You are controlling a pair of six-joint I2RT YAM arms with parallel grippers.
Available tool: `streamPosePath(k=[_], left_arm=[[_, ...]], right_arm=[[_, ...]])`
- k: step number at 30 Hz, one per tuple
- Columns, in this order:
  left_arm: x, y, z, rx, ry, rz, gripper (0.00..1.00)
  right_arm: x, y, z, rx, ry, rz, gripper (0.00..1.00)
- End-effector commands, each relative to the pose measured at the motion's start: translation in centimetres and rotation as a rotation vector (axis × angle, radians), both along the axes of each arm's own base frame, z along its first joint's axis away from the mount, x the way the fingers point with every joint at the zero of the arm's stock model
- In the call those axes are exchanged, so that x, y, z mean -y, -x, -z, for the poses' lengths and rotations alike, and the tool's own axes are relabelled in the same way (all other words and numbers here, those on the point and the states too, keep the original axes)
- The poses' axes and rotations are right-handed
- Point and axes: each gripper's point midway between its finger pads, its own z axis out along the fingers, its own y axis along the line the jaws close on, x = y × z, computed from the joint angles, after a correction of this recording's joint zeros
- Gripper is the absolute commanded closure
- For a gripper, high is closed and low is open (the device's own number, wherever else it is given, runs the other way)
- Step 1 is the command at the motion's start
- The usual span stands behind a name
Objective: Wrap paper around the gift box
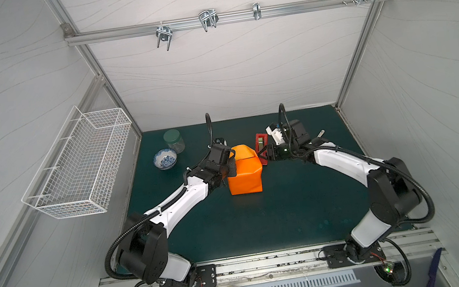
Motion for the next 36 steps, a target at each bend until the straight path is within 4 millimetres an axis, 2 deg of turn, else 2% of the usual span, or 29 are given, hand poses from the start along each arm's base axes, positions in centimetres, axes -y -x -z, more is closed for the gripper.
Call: streamPosePath(k=[1,4,8,11,16,19,24,30,36], left_arm=[[0.2,0.0,-1.0,0.027,0.025,0.001,1.00],[0.2,0.0,-1.0,0.027,0.028,0.002,1.00],[0.3,0.0,-0.9,0.023,0.027,0.004,1.00],[0.2,0.0,-0.9,0.024,0.026,0.002,1.00],[0.2,0.0,-1.0,0.027,0.027,0.004,1.00],[0.3,0.1,-1.1,0.027,0.025,0.009,1.00],[0.2,0.2,-1.0,0.027,0.024,0.012,1.00],[0.3,0.3,-0.9,0.028,0.027,0.015,1.00],[0.1,0.4,-0.6,0.022,0.024,0.012,1.00]], right_arm=[[1.1,1.7,-2.6,0.129,0.006,-0.012,0.44],[0.6,3.3,-2.2,0.186,0.017,-0.041,0.39],[-1.4,4.1,-1.7,0.229,0.055,-0.104,0.38],[-2.3,3.1,-1.4,0.254,0.089,-0.104,0.48],[-3.1,1.9,0.0,0.302,0.216,-0.099,0.73],[-3.2,1.5,0.3,0.377,0.316,-0.090,0.82],[-3.3,1.2,1.9,0.434,0.459,-0.088,0.90],[-3.9,1.6,2.8,0.516,0.583,-0.097,0.93],[-3.8,1.6,2.3,0.543,0.613,-0.087,0.87]])
